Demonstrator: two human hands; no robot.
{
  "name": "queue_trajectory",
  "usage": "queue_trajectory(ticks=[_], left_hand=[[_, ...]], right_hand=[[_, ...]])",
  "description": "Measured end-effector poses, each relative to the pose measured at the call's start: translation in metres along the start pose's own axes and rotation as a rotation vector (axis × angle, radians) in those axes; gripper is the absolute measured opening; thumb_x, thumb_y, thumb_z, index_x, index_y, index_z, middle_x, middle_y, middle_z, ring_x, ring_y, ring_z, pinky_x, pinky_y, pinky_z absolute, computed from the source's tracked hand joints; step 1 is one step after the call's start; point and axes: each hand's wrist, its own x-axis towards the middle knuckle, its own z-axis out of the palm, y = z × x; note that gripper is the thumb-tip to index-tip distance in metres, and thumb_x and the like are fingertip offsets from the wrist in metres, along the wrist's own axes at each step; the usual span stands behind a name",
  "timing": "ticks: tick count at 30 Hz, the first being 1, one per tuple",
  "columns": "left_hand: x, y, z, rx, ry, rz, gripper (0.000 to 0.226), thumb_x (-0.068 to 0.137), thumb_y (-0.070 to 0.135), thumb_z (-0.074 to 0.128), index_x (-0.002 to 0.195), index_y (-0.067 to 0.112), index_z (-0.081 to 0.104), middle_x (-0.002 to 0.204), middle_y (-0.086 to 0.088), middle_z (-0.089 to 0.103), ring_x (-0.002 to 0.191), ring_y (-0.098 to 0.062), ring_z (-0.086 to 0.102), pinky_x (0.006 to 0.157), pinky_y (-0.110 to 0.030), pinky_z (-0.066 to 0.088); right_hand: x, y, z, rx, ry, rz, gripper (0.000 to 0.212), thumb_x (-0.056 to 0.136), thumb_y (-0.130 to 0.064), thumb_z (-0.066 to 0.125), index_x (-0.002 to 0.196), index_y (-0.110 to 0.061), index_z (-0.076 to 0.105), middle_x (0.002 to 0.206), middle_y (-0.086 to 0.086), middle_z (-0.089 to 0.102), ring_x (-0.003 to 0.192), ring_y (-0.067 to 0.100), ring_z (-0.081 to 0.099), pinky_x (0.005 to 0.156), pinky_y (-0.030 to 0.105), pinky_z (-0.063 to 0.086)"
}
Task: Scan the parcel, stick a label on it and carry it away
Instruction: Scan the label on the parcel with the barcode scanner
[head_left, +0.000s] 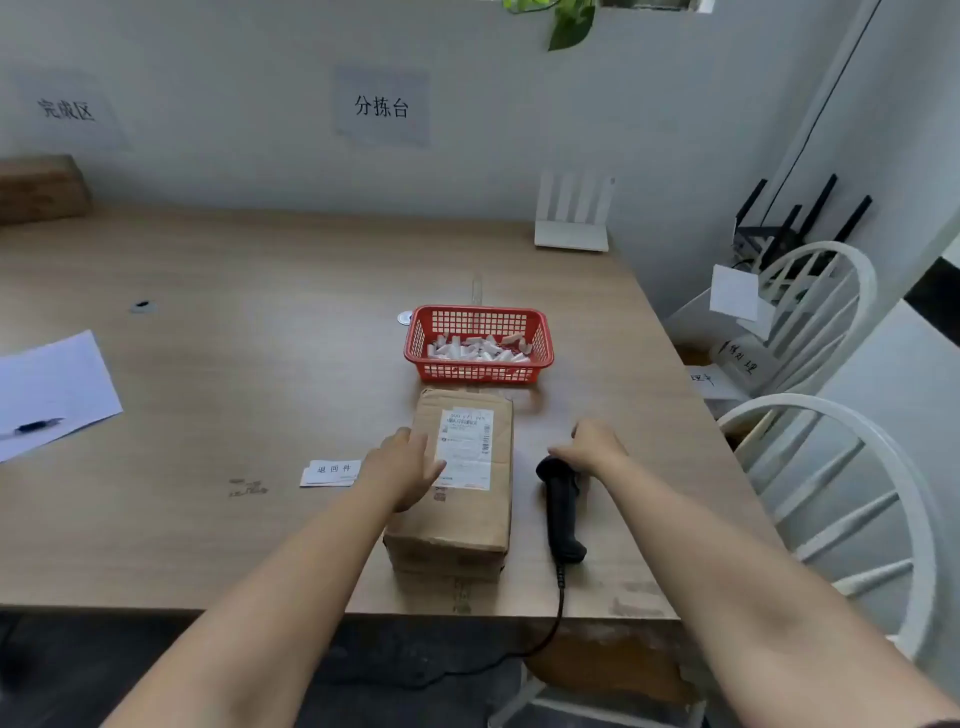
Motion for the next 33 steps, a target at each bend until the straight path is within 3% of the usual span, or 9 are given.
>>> queue_trajectory(ticks=[2, 5, 11, 15, 19, 22, 24, 28, 33], left_hand=[[0.001, 0.0, 0.009, -0.115, -0.089, -0.074, 0.078, 0.082, 0.048, 0.054, 0.143, 0.012, 0.02, 0.152, -0.015, 0.021, 0.136, -0.033, 0.032, 0.107, -0.047, 0.035], [0.001, -0.001, 0.022, -0.379, -0.153, -0.172, 0.108, 0.068, 0.047, 0.071, 0.145, 0.016, 0.003, 0.152, -0.017, 0.013, 0.14, -0.033, 0.023, 0.113, -0.047, 0.027], [0.012, -0.006, 0.028, -0.587, -0.17, -0.217, 0.117, 0.062, 0.039, 0.08, 0.145, 0.012, 0.001, 0.15, -0.015, 0.018, 0.139, -0.029, 0.023, 0.115, -0.043, 0.024], [0.01, -0.015, 0.032, -0.734, -0.186, -0.315, 0.1, 0.066, 0.034, 0.079, 0.142, 0.012, 0.017, 0.146, -0.012, 0.029, 0.136, -0.029, 0.028, 0.114, -0.043, 0.027], [0.014, -0.031, 0.04, -0.99, -0.259, -0.371, 0.107, 0.042, 0.048, 0.079, 0.134, 0.015, 0.035, 0.138, -0.008, 0.048, 0.124, -0.026, 0.048, 0.108, -0.043, 0.039], [0.012, -0.032, 0.045, -1.189, -0.292, -0.393, 0.082, 0.062, 0.039, 0.076, 0.132, 0.013, 0.041, 0.131, -0.009, 0.057, 0.111, -0.026, 0.057, 0.087, -0.036, 0.05], [0.011, -0.032, 0.05, -1.288, -0.332, -0.423, 0.066, 0.075, 0.036, 0.07, 0.131, 0.013, 0.045, 0.124, -0.01, 0.062, 0.1, -0.025, 0.061, 0.073, -0.033, 0.051], [0.009, -0.033, 0.055, -1.411, -0.401, -0.446, 0.049, 0.084, 0.037, 0.059, 0.127, 0.017, 0.051, 0.1, -0.003, 0.067, 0.086, -0.019, 0.064, 0.066, -0.03, 0.05], [0.006, -0.035, 0.057, -1.59, -0.425, -0.407, 0.048, 0.086, 0.016, 0.057, 0.132, 0.009, 0.046, 0.1, -0.005, 0.065, 0.088, -0.02, 0.062, 0.073, -0.033, 0.051]], right_hand=[[-0.003, 0.006, 0.015, 0.013, -0.039, 0.094, 0.059, 0.071, -0.036, 0.067, 0.115, -0.003, 0.048, 0.125, 0.019, 0.053, 0.11, 0.034, 0.056, 0.073, 0.032, 0.048], [-0.009, 0.018, 0.045, 0.026, -0.119, 0.191, 0.081, 0.073, -0.036, 0.07, 0.132, 0.001, 0.029, 0.132, 0.017, 0.047, 0.117, 0.033, 0.052, 0.089, 0.038, 0.049], [-0.013, 0.029, 0.07, 0.019, -0.114, 0.222, 0.08, 0.076, -0.03, 0.068, 0.134, -0.002, 0.02, 0.13, 0.015, 0.052, 0.117, 0.032, 0.053, 0.09, 0.042, 0.048], [-0.018, 0.03, 0.071, 0.145, -0.134, 0.266, 0.081, 0.075, -0.023, 0.066, 0.136, -0.001, 0.016, 0.128, 0.018, 0.052, 0.115, 0.034, 0.053, 0.085, 0.035, 0.046], [-0.026, 0.02, 0.066, 0.455, -0.119, 0.246, 0.065, 0.079, -0.016, 0.055, 0.13, -0.001, 0.019, 0.107, 0.017, 0.052, 0.098, 0.033, 0.052, 0.075, 0.033, 0.04], [-0.033, 0.004, 0.059, 0.701, -0.063, 0.133, 0.043, 0.078, -0.011, 0.053, 0.116, -0.008, 0.033, 0.08, 0.007, 0.049, 0.071, 0.024, 0.05, 0.066, 0.042, 0.044], [-0.04, -0.008, 0.054, 0.833, -0.071, 0.064, 0.029, 0.08, -0.009, 0.053, 0.105, -0.01, 0.038, 0.075, 0.007, 0.048, 0.061, 0.021, 0.048, 0.059, 0.041, 0.047], [-0.053, -0.026, 0.052, 0.867, -0.179, -0.026, 0.019, 0.081, -0.008, 0.05, 0.097, -0.012, 0.041, 0.073, 0.007, 0.049, 0.056, 0.019, 0.047, 0.049, 0.031, 0.042], [-0.06, -0.026, 0.047, 0.839, -0.181, -0.042, 0.017, 0.08, -0.003, 0.047, 0.095, -0.01, 0.042, 0.066, 0.007, 0.047, 0.052, 0.017, 0.046, 0.049, 0.028, 0.04]])
